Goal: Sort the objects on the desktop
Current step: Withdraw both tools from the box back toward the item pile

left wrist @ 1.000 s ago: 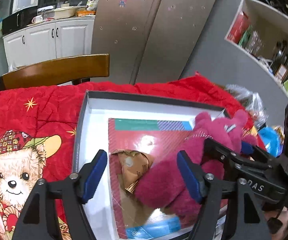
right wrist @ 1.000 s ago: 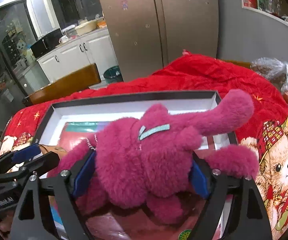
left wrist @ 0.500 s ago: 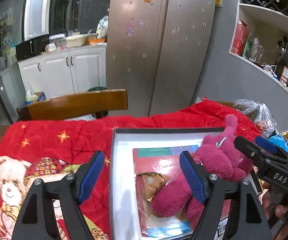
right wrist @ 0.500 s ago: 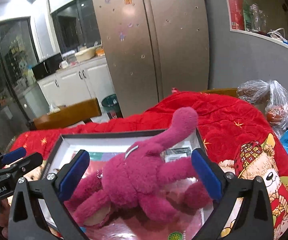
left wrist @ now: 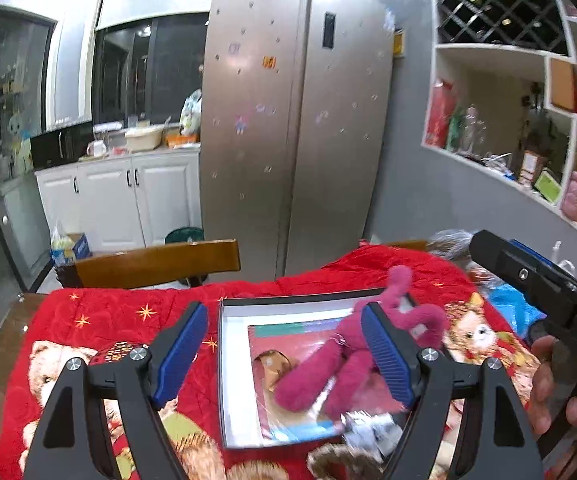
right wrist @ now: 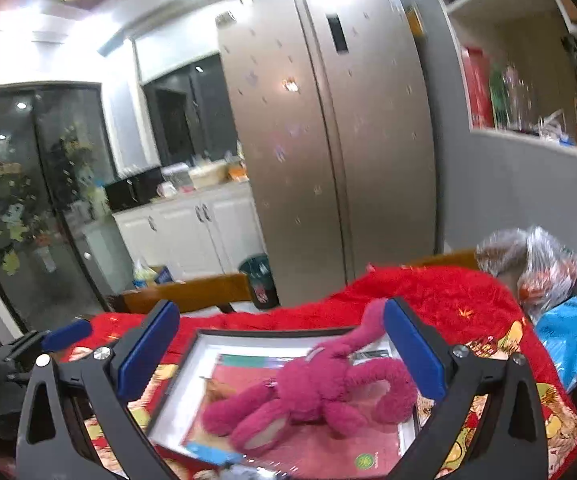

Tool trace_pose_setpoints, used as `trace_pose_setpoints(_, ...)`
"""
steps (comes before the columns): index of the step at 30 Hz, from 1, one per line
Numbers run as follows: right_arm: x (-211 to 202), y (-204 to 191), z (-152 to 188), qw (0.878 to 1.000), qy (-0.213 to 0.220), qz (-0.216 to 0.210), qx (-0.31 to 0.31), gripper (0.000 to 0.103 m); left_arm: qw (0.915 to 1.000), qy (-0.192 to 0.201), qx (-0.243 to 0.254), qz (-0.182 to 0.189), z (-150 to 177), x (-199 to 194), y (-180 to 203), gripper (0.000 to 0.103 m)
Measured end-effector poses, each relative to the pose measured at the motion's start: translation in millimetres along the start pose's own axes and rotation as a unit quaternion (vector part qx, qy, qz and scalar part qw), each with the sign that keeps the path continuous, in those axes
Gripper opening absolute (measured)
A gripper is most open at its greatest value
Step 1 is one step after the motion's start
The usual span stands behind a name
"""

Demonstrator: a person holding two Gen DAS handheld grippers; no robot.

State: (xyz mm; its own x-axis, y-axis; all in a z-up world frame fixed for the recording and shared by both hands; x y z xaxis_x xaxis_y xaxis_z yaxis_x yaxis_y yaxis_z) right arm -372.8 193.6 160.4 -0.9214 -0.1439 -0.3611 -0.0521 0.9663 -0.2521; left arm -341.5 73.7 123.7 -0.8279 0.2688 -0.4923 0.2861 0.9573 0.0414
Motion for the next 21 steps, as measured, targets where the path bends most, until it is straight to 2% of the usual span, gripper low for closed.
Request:
trace_pose_setpoints(5,-61.2,-27.8,2.0,0.999,0.010,-0.049,-0.009,0.103,0.9996,0.029,0.003,0.007,8.2,-63.1,10.1,0.083)
trace_pose_setpoints(8,-100.6,-38.3,12.6,0.997,0.017,-0.079,-0.009,0.103,0.9991,0.039,-0.017,-0.005,24.1,-98.7,13.4,0.086)
trace_pose_setpoints(10,-124.6,-45.0,22.7,0.995,0.020,-0.092,-0.021,0.103,0.9989,0.039,-0.025,0.005,40.5,-118.2,15.7,0.086)
trace_pose_setpoints(13,-155.7,-44.1,40.1,0.995,0.035,-0.080,-0.041,0.103,0.9993,0.029,-0.020,0.010,65.9,-136.4,14.0,0.086)
trace_pose_setpoints(16,-188.7,-38.8,59.6,0.993,0.087,-0.064,-0.050,0.103,0.9994,0.027,-0.018,0.013,94.0,-145.4,11.4,0.087)
trace_pose_setpoints(21,-195.6,-39.2,101.3,0.991,0.070,-0.045,-0.106,0.103,0.9991,0.036,-0.017,0.014,137.6,-147.2,15.6,0.090)
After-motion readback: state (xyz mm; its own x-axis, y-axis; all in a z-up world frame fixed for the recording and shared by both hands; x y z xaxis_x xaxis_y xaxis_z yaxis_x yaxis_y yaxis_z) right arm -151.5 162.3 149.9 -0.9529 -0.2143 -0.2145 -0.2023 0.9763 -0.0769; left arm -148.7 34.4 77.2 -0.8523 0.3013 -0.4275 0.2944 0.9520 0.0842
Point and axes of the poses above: each gripper's, at about its wrist camera, not at the fingertips, and x roughly the way its jaws point, y to its right, z to its underside, the point moved 5 cm from there along x, roughly the way its jaws point, and after that the axes turned 3 degrees about x, right-handed, at the moved point
